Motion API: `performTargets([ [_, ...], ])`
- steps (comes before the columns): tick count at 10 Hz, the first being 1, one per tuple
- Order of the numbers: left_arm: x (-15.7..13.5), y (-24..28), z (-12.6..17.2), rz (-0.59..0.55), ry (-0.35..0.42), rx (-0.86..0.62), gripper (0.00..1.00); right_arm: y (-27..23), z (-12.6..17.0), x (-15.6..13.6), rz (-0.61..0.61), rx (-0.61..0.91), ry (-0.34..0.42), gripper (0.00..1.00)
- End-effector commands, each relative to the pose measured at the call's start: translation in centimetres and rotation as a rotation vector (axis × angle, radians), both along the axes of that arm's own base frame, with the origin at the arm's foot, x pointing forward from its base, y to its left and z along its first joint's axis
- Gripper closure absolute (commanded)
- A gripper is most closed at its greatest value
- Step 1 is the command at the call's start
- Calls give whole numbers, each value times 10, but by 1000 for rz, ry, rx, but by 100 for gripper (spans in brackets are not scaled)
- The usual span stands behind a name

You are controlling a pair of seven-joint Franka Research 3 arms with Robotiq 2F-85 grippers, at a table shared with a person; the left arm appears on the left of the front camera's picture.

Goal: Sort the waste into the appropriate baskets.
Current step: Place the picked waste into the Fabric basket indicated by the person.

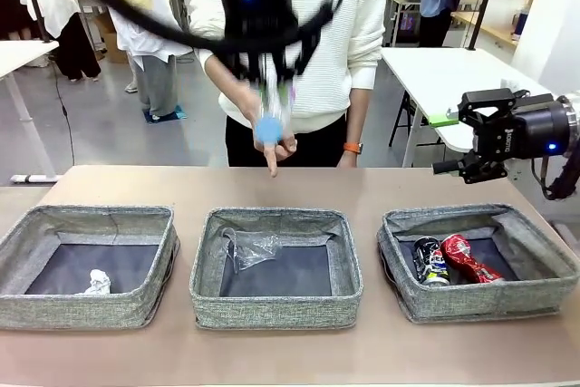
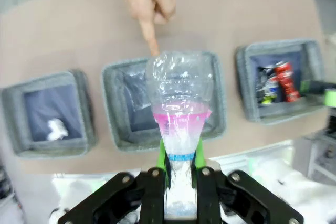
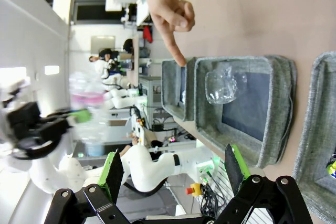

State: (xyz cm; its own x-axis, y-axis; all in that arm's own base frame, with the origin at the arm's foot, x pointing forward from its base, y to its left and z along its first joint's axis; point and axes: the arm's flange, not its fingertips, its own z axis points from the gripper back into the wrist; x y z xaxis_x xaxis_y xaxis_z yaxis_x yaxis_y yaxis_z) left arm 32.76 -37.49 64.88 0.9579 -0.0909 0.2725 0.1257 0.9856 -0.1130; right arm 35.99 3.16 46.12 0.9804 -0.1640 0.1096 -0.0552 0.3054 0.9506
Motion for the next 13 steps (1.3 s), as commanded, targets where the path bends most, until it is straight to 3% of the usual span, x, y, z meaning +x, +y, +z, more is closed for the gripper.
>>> performTargets([
  [1, -5, 14, -69, -16, 33, -34, 80, 1, 5, 1, -5, 12, 16, 0],
  [3, -1, 12, -132, -5, 123, -23, 80, 1, 5, 1, -5, 12, 16, 0],
  [5, 2, 7, -132, -5, 94, -21, 80, 1, 5, 1, -5, 12, 16, 0],
  [9, 5, 3, -135, 3, 121, -25, 80, 1, 5, 1, -5, 12, 16, 0],
  [10, 5, 2, -137, -10, 133, -20, 23, 1, 5, 1, -5, 12, 16, 0],
  [11, 5, 0, -136, -15, 130, -16, 21, 1, 5, 1, -5, 12, 16, 0],
  [12, 6, 0, -136, -16, 129, -18, 0, 1, 5, 1, -5, 12, 16, 0],
  [13, 5, 0, -136, -16, 127, -16, 0, 1, 5, 1, -5, 12, 16, 0],
])
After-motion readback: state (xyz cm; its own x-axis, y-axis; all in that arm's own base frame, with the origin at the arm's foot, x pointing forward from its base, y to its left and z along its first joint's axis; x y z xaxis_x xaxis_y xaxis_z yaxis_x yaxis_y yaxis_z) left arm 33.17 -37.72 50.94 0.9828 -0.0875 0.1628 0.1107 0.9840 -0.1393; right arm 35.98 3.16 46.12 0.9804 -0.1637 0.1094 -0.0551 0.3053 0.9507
